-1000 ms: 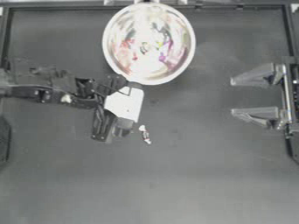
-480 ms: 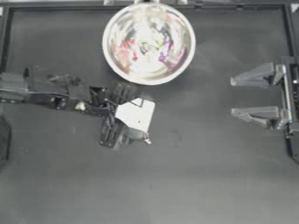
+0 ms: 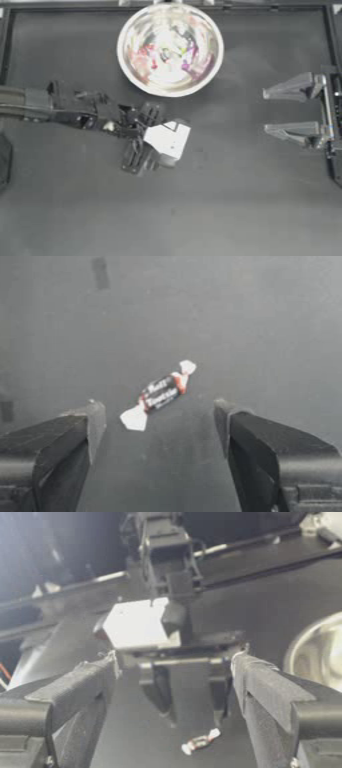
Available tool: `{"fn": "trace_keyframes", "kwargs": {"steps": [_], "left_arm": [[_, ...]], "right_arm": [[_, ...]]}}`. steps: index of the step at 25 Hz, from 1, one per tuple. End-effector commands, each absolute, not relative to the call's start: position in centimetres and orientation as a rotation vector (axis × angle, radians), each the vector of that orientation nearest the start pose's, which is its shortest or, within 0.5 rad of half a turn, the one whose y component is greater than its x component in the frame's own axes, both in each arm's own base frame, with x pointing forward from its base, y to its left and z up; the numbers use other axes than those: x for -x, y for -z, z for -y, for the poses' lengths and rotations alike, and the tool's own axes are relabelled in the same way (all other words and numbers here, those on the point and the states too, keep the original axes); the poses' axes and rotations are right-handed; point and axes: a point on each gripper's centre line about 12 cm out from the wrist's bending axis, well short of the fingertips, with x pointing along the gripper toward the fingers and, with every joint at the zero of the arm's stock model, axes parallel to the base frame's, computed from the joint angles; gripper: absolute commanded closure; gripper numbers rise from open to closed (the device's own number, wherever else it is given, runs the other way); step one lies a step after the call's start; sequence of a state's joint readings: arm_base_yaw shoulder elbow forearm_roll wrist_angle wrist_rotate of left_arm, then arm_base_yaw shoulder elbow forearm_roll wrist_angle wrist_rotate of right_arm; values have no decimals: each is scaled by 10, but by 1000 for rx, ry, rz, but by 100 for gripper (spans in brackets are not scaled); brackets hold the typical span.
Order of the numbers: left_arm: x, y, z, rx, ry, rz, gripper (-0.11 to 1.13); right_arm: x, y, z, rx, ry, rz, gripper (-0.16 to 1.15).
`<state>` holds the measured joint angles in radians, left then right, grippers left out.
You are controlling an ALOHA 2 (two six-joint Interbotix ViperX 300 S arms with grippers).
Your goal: Put candies in bowl
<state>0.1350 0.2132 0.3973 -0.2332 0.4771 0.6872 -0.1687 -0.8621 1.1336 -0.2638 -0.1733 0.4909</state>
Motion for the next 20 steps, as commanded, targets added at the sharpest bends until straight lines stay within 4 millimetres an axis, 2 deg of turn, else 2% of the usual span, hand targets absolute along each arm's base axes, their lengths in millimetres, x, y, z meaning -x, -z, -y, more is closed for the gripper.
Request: {"fn": "trace_keyframes", "kwargs": {"steps": [1, 15, 20], "left_arm": [[-429, -151, -44, -362, 248, -995, 6], [-438, -138, -43, -364, 284, -1046, 6], [-439, -135, -43, -364, 291, -1057, 16]], "right_arm": [[-217, -279, 31, -244, 132, -77, 0], [-216, -276, 31, -259, 127, -61, 0], [-216, -276, 31, -259, 126, -60, 0]]}}
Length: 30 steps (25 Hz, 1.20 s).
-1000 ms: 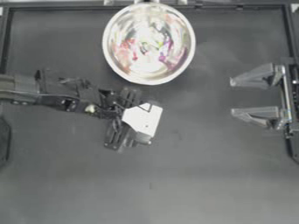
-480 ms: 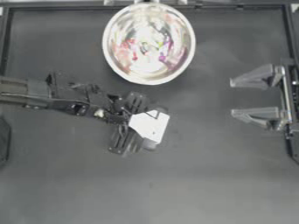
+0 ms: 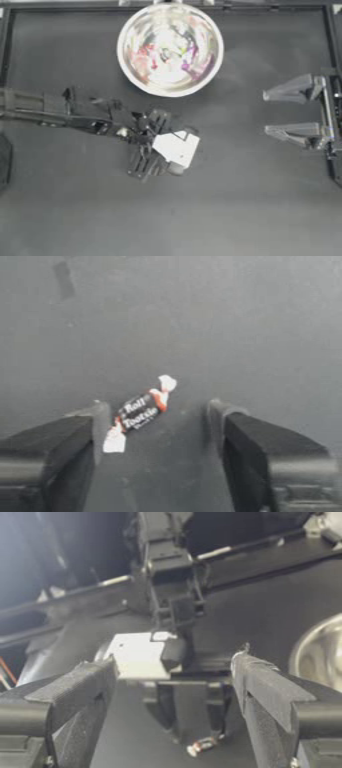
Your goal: Put candies in bowl
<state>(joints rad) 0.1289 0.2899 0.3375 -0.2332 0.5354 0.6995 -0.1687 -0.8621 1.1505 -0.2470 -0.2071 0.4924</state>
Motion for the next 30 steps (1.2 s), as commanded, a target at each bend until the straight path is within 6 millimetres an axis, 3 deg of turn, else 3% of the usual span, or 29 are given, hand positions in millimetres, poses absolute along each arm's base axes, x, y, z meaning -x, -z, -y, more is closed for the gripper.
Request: {"fn": "trace_keyframes", "kwargs": {"steps": [1, 20, 23, 30], "left_arm": [[-439, -134, -43, -364, 294, -1061, 19], [-442, -125, -50, -350, 303, -1103, 24], [-442, -124, -50, -347, 309, -1114, 34], [-444, -131, -51, -343, 300, -1098, 68]], "right_arm": [[-216, -276, 31, -259, 128, -61, 0], [-216, -278, 30, -258, 120, -44, 0], [-217, -278, 30, -258, 120, -44, 0], [-217, -277, 30, -258, 120, -47, 0]]}}
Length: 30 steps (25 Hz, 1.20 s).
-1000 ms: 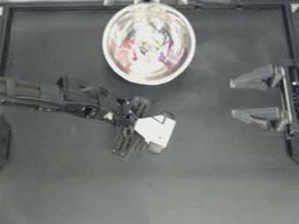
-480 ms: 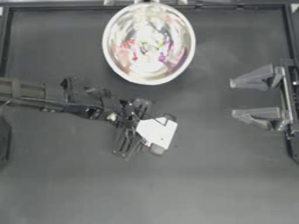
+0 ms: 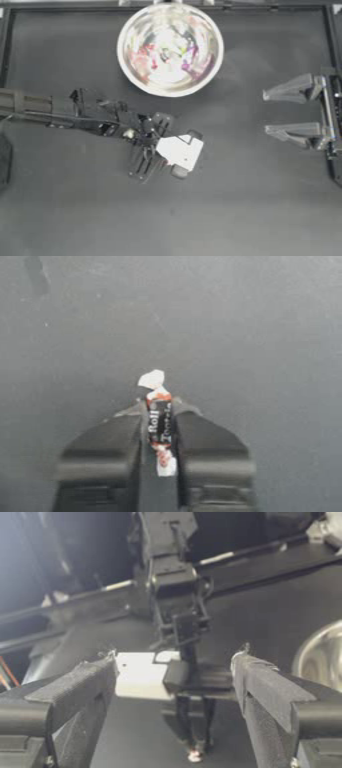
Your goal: Put candies in bowl
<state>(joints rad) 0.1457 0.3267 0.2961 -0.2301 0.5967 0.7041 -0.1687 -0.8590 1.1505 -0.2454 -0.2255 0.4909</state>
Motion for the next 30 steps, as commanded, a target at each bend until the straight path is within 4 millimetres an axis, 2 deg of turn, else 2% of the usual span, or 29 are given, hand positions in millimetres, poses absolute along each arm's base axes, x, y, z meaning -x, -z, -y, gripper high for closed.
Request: {"fn": "trace_keyframes", "kwargs": {"steps": [1, 7, 14, 18, 23, 26, 30], "left_arm": [[-444, -132, -51, -342, 300, -1096, 69], [-446, -151, -51, -347, 286, -1055, 69], [-434, -199, -64, -354, 224, -958, 69], [-423, -229, -83, -362, 142, -869, 69], [-409, -255, -111, -374, 21, -764, 69], [-402, -264, -136, -368, -64, -721, 69], [-395, -263, -174, -351, -166, -706, 69]], "right_arm": [[-217, -276, 31, -259, 122, -50, 0], [-217, -277, 30, -260, 120, -47, 0], [-217, -276, 30, -259, 121, -50, 0], [-217, -276, 30, -256, 120, -50, 0], [-216, -273, 30, -259, 115, -43, 0], [-216, -272, 29, -261, 110, -34, 0], [-215, -272, 29, -259, 110, -35, 0]]}}
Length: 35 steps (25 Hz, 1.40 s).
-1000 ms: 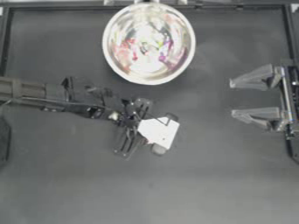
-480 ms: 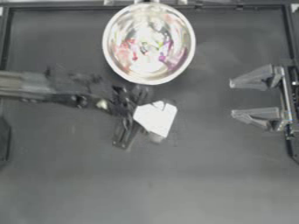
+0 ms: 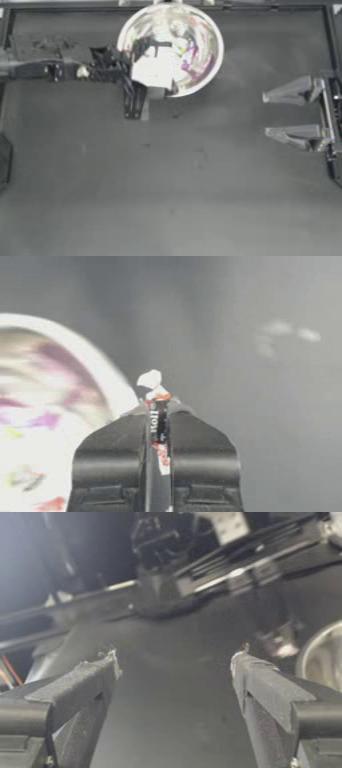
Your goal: Put candies in bowl
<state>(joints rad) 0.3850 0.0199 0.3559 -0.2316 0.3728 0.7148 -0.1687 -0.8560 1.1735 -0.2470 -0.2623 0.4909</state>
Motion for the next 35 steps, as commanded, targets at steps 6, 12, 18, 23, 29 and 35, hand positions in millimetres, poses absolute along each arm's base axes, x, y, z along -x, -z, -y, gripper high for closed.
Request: {"fn": "trace_keyframes", "kwargs": {"steps": [6, 12, 18, 23, 29, 35], "left_arm": [[-394, -240, -222, -310, -246, -759, 69], [-402, -221, -250, -300, -270, -793, 70], [-406, -214, -257, -300, -276, -799, 63], [-406, -214, -257, -279, -286, -793, 14], [-405, -222, -257, -275, -296, -775, 6], [-395, -255, -243, -273, -313, -708, 3]], "right_arm": [[-215, -270, 29, -259, 110, -40, 0], [-215, -268, 29, -261, 111, -46, 0], [-214, -266, 29, -260, 111, -49, 0], [-214, -265, 29, -261, 111, -51, 0], [-214, -266, 28, -261, 104, -34, 0], [-214, -266, 28, -256, 102, -33, 0]]}}
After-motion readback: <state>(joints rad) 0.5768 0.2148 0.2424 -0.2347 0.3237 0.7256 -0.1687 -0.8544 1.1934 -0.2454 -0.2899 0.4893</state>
